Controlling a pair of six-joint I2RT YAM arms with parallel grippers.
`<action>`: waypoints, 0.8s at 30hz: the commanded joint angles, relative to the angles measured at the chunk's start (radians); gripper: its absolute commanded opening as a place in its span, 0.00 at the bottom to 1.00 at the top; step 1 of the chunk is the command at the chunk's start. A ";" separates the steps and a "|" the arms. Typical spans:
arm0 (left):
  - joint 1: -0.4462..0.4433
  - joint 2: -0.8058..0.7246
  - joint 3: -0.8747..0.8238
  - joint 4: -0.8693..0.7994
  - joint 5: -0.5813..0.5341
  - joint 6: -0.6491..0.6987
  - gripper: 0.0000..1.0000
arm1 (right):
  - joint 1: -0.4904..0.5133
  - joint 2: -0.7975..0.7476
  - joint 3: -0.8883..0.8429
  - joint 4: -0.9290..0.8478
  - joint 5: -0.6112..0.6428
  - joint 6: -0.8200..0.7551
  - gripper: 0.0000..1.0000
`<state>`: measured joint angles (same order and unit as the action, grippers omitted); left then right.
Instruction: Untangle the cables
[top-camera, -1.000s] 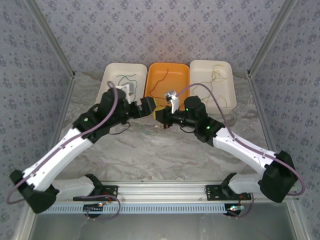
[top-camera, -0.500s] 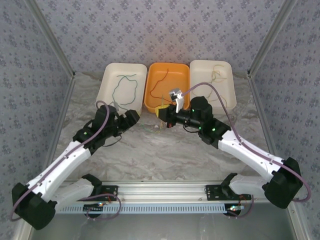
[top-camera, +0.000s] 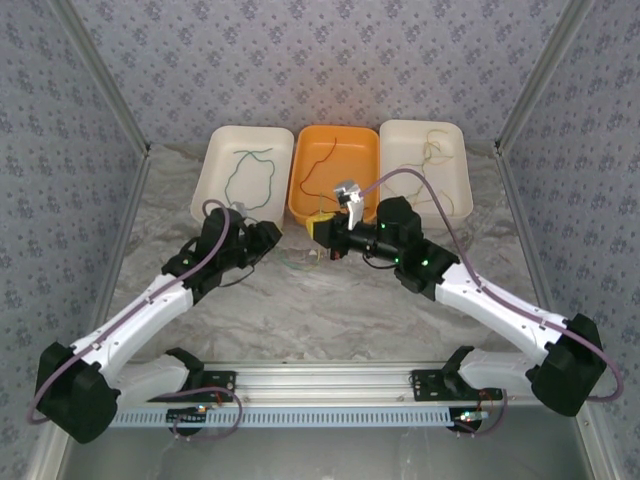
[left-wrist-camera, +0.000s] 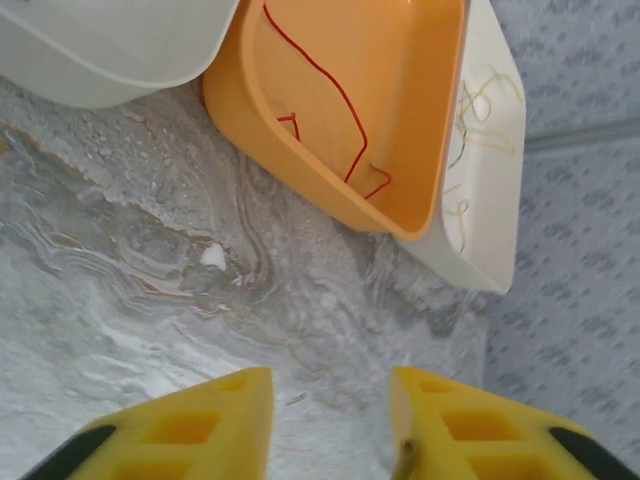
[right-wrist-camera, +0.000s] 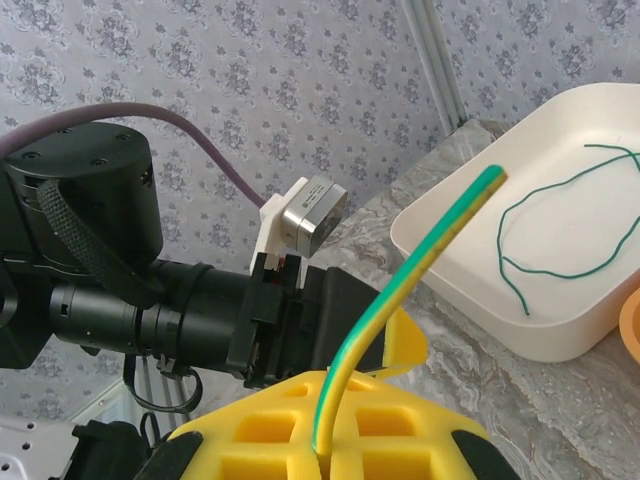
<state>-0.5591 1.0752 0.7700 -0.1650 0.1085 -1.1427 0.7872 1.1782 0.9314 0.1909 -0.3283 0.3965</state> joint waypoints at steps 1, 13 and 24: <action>0.006 -0.001 -0.059 0.081 -0.039 -0.093 0.03 | 0.023 -0.061 -0.035 0.061 0.064 -0.016 0.00; -0.095 0.015 -0.294 0.331 -0.175 -0.649 0.00 | 0.225 -0.178 -0.206 0.539 0.497 -0.288 0.00; -0.165 0.008 -0.408 0.497 -0.311 -1.045 0.00 | 0.223 -0.158 -0.145 0.695 0.516 -0.373 0.00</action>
<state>-0.7223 1.0733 0.4137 0.3176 -0.0959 -2.0014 1.0080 1.0412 0.7376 0.6575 0.1444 0.0612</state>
